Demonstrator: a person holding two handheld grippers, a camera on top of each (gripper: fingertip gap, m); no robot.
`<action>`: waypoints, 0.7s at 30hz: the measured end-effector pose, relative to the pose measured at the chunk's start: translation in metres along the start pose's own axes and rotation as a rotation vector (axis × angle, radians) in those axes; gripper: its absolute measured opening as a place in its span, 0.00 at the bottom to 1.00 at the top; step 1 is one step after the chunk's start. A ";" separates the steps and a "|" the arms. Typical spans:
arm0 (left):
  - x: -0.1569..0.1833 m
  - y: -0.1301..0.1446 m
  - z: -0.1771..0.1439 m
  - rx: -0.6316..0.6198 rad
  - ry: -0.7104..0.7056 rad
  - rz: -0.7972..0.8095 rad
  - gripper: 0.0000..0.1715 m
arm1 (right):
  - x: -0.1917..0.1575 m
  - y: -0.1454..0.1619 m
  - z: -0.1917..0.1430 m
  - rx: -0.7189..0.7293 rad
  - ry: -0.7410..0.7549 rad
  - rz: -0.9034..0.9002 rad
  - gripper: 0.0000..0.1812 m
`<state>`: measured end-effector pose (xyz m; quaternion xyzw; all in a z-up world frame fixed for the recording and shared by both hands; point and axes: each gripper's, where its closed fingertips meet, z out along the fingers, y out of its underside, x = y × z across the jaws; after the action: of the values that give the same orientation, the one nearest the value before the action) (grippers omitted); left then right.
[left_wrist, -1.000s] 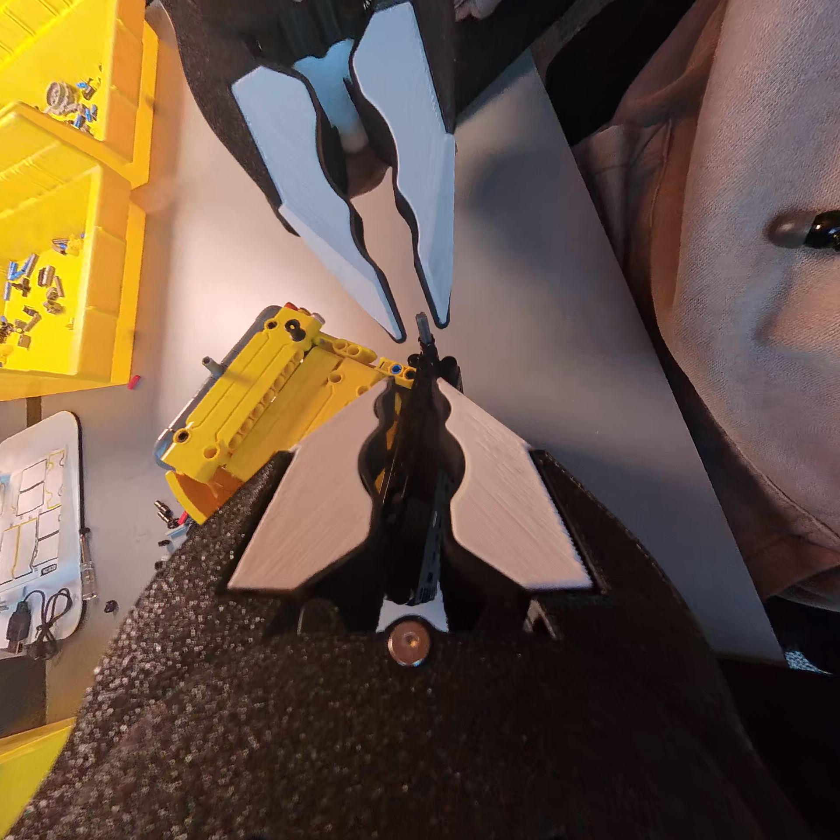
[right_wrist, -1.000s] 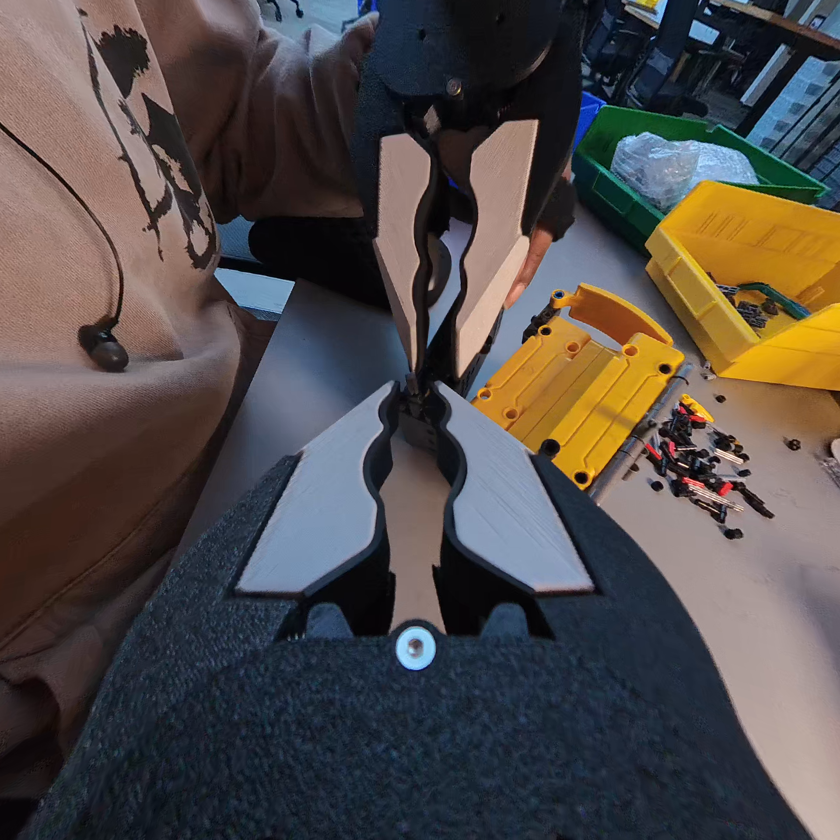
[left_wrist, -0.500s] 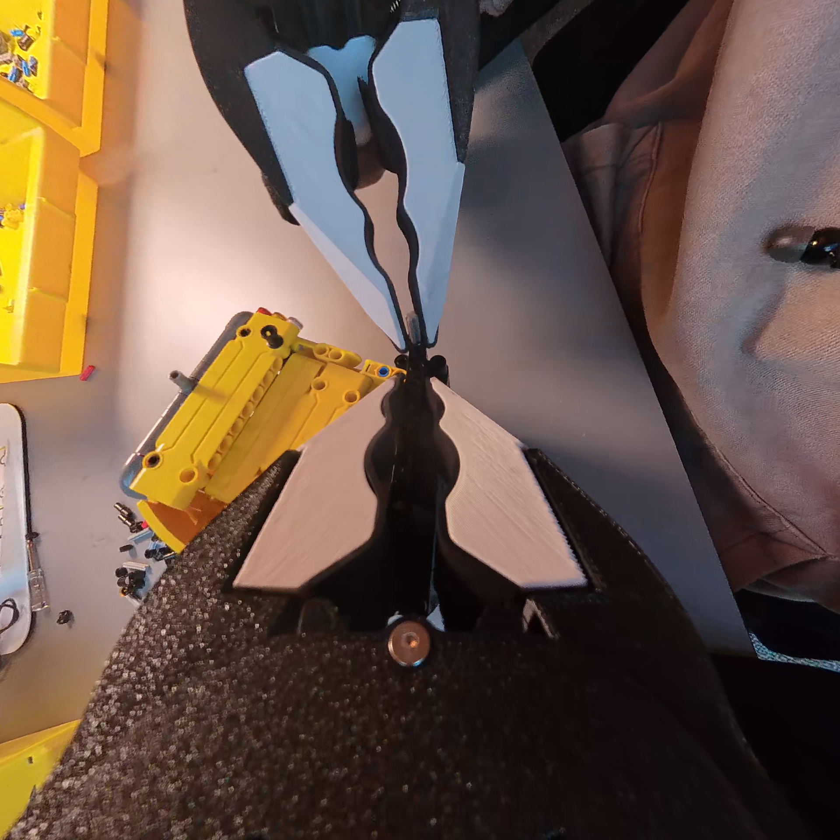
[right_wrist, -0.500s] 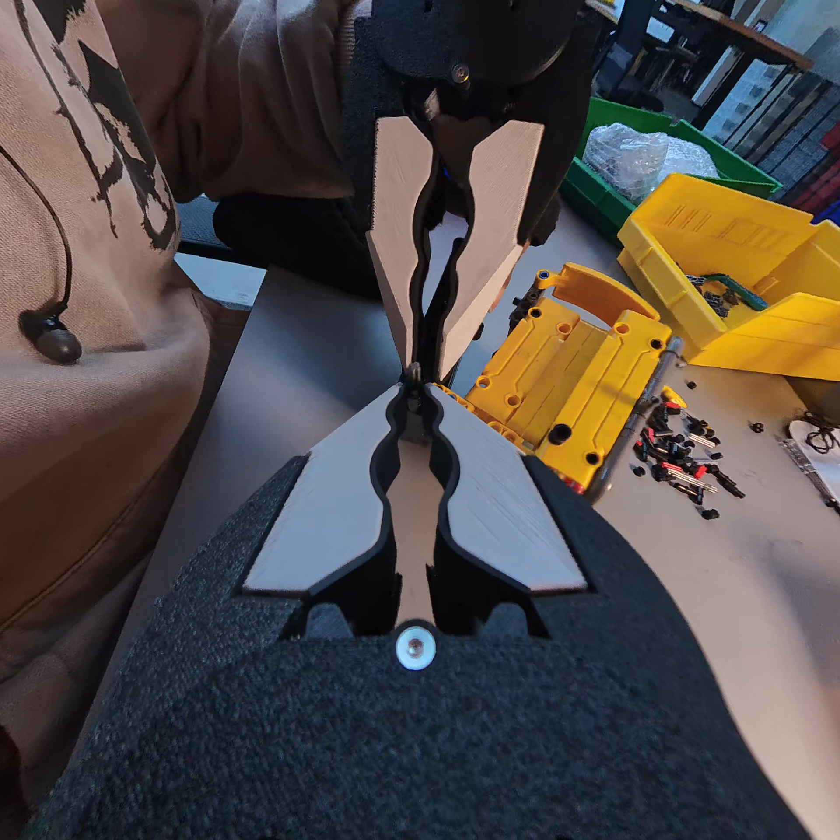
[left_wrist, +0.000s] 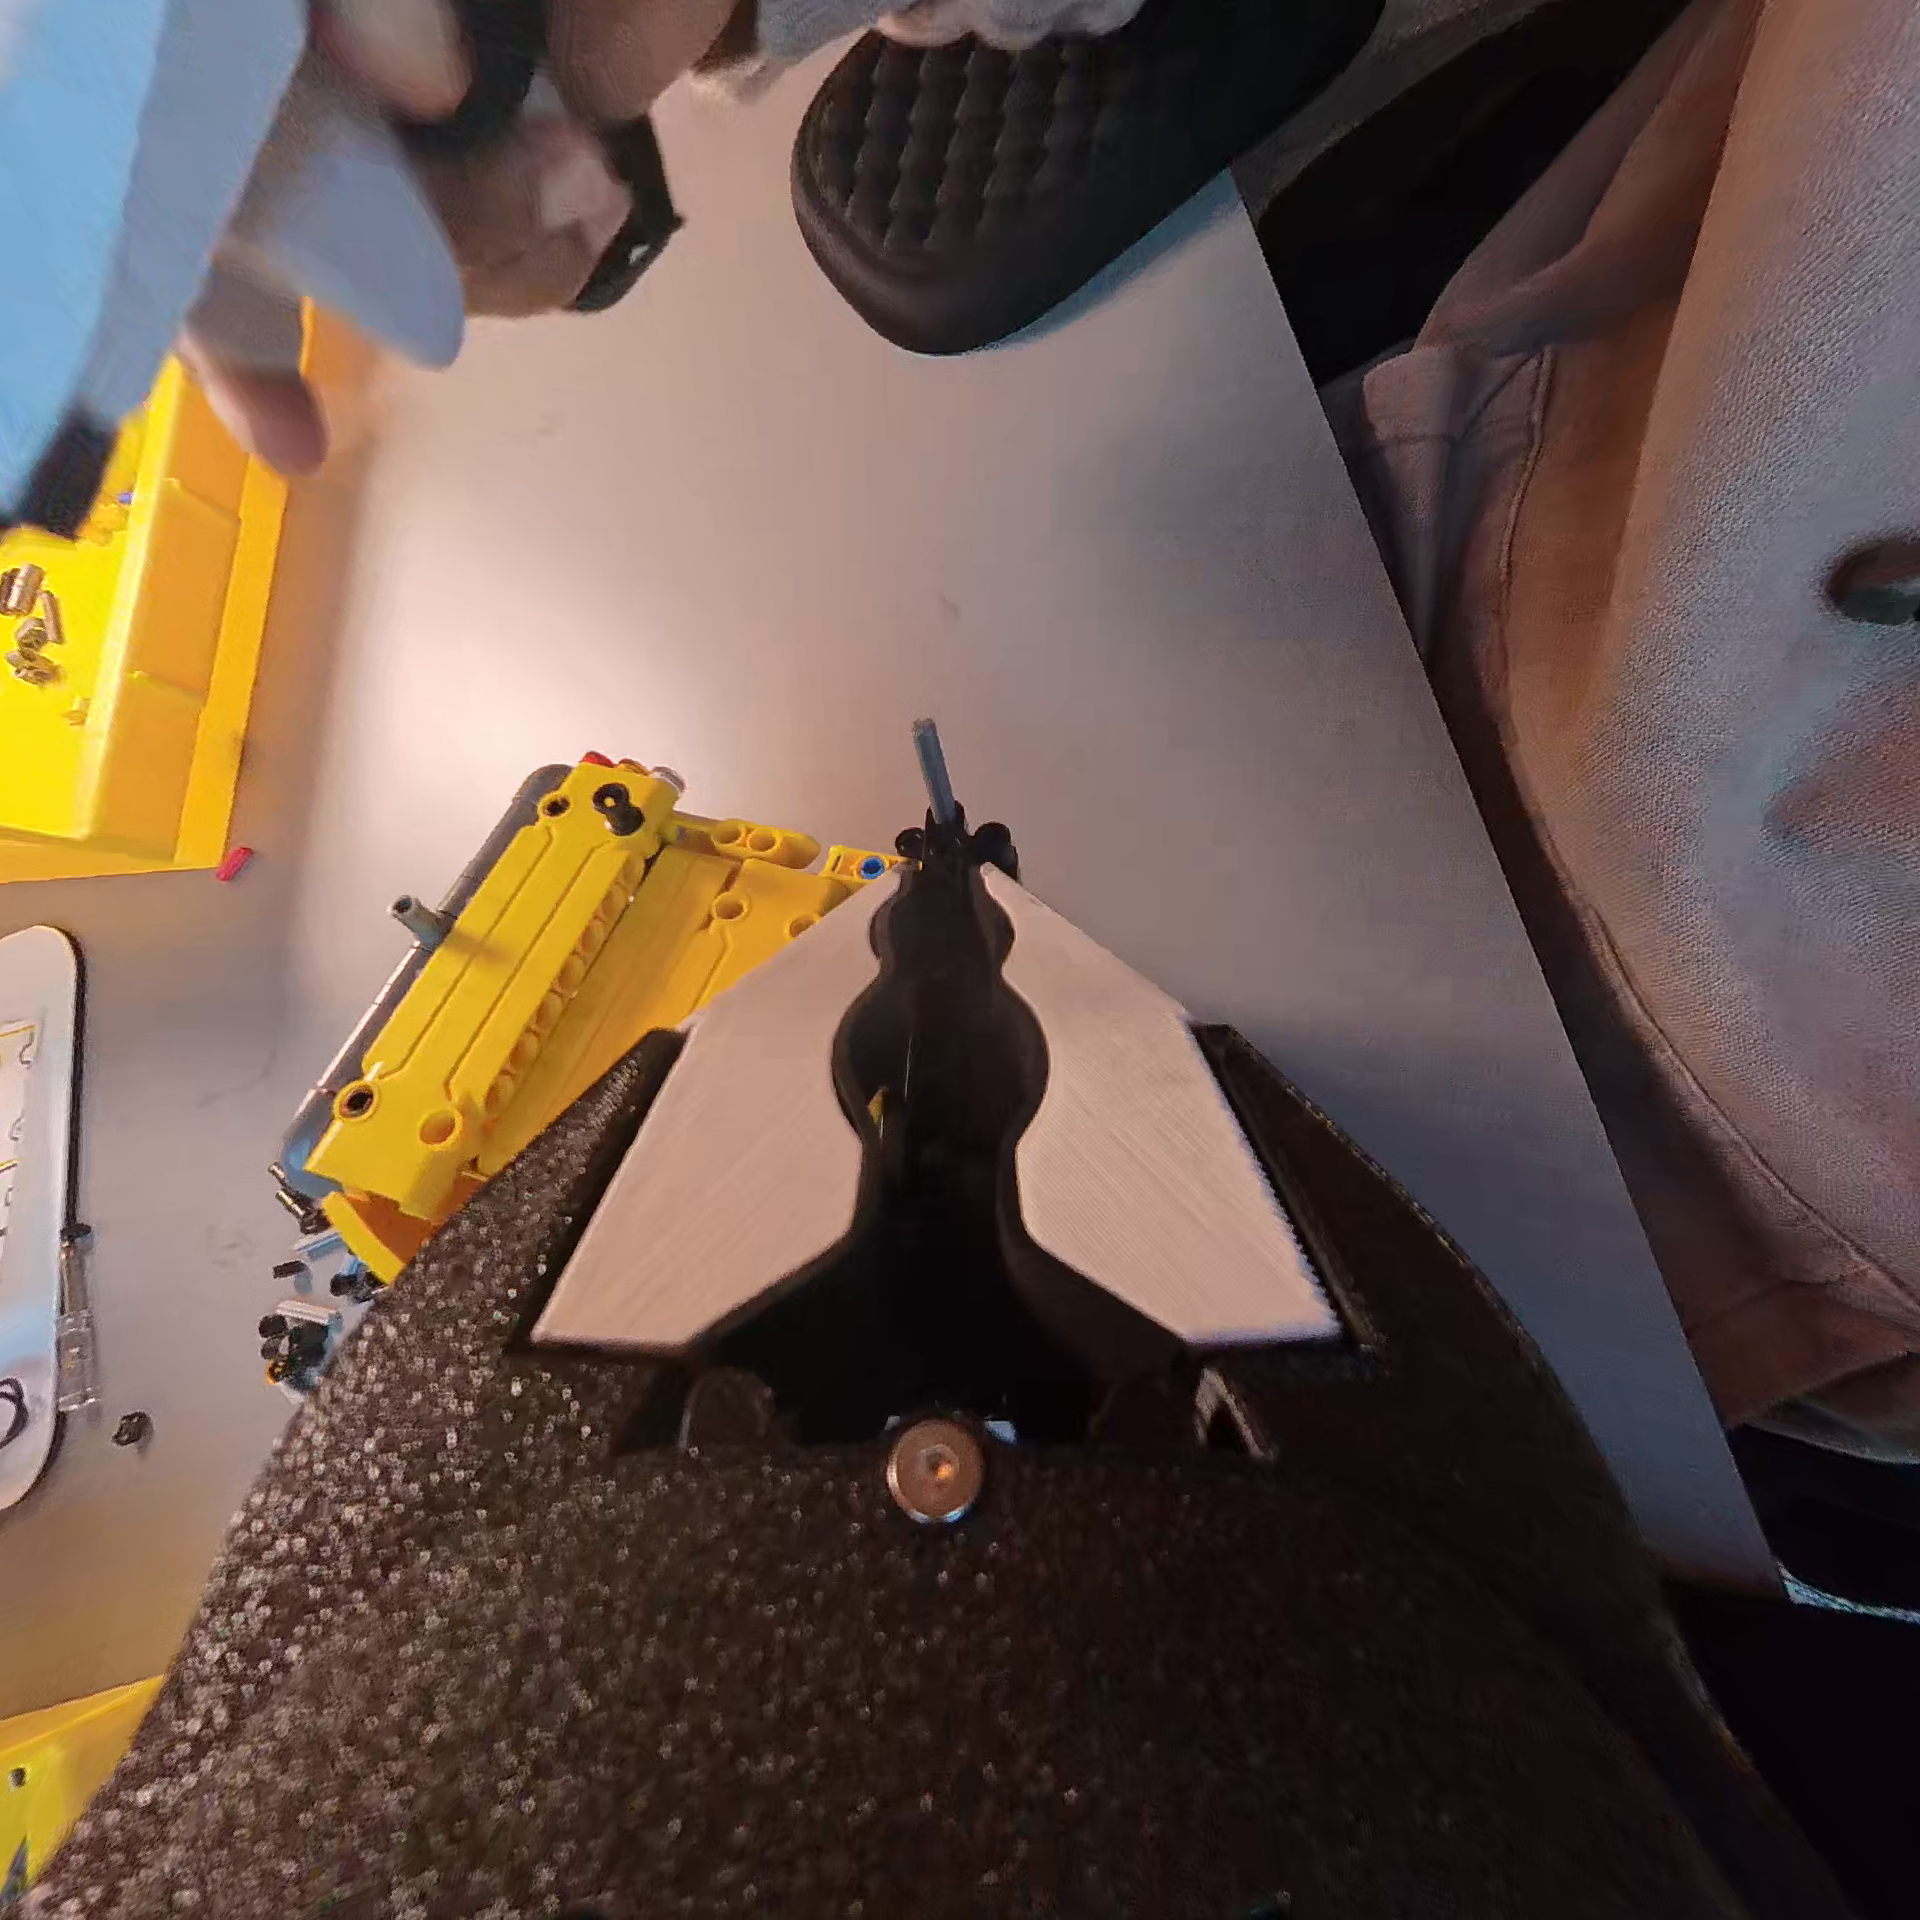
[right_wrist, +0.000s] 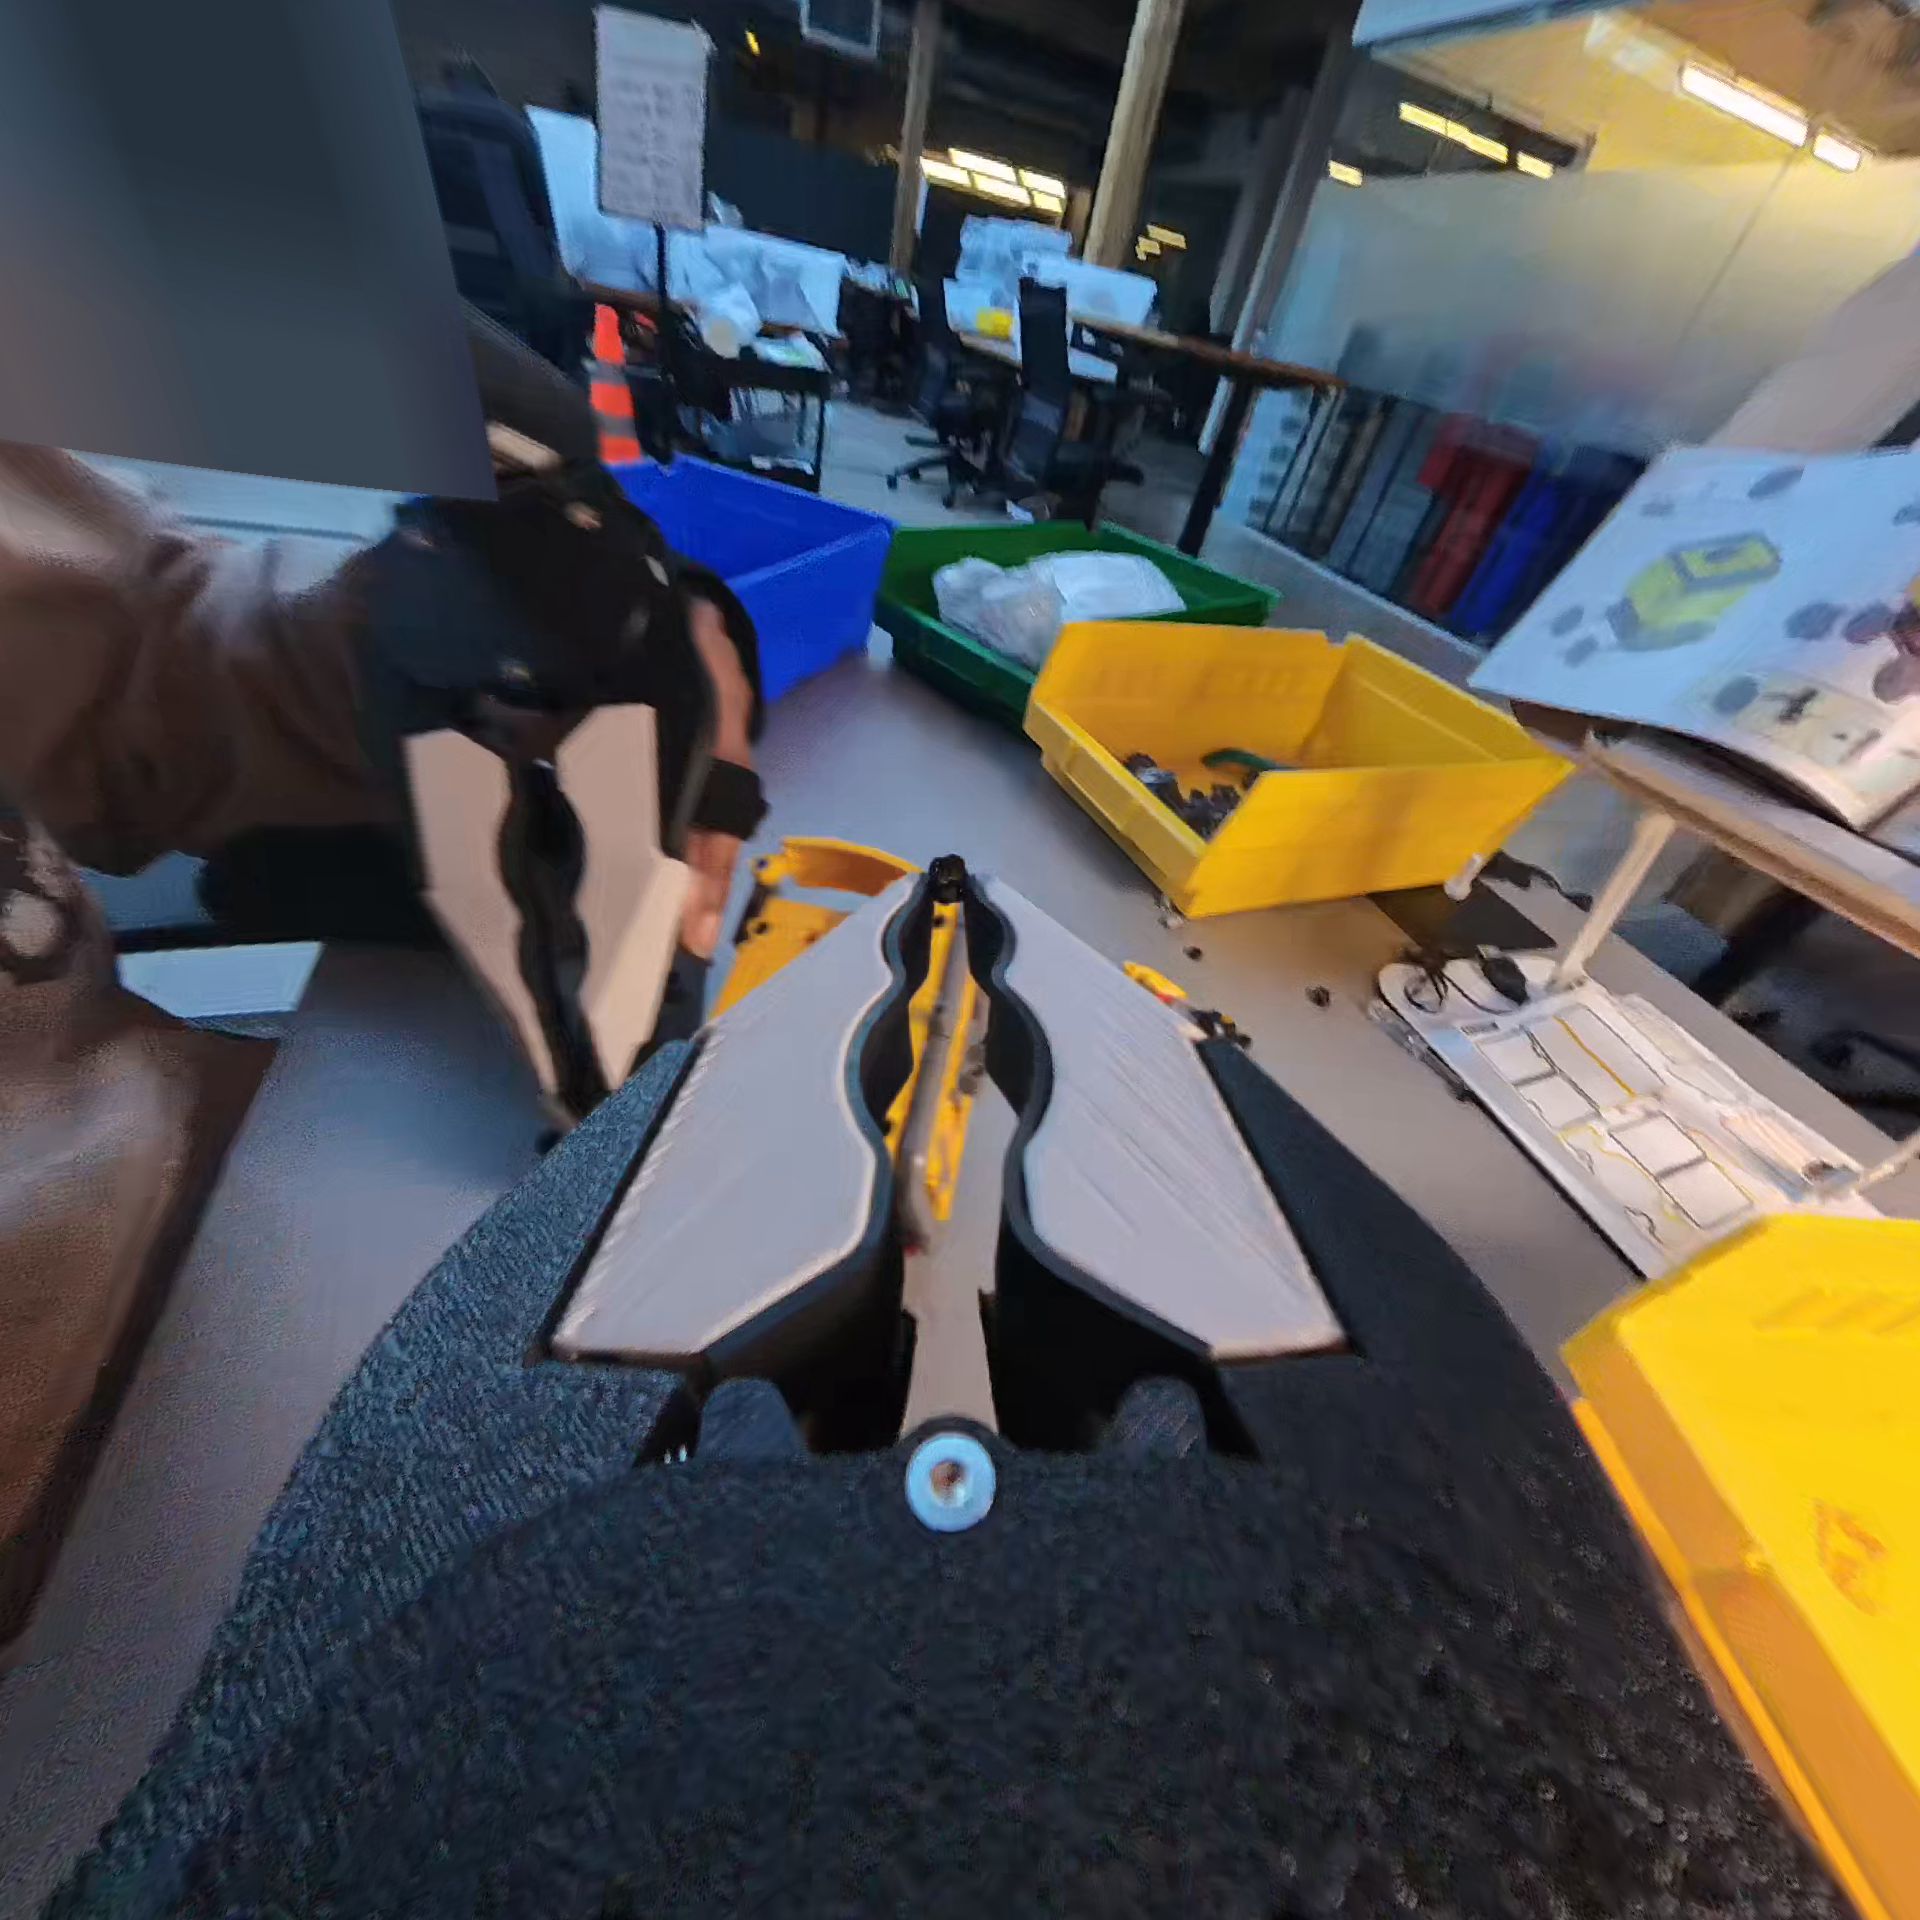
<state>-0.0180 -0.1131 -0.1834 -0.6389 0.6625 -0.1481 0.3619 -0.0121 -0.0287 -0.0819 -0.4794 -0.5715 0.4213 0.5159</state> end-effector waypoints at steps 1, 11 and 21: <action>0.001 -0.002 -0.002 0.019 0.001 0.000 0.08 | 0.014 0.011 0.009 -0.050 0.022 0.003 0.02; -0.030 0.001 -0.098 0.476 -0.041 -0.248 0.23 | 0.078 0.134 0.114 -0.437 0.001 0.119 0.02; 0.008 0.047 -0.058 0.326 0.186 -0.328 0.22 | 0.087 0.144 0.131 -0.440 -0.016 0.153 0.09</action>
<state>-0.0907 -0.1291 -0.1766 -0.6545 0.5479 -0.3681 0.3688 -0.1267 0.0851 -0.2210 -0.6189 -0.6157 0.3281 0.3609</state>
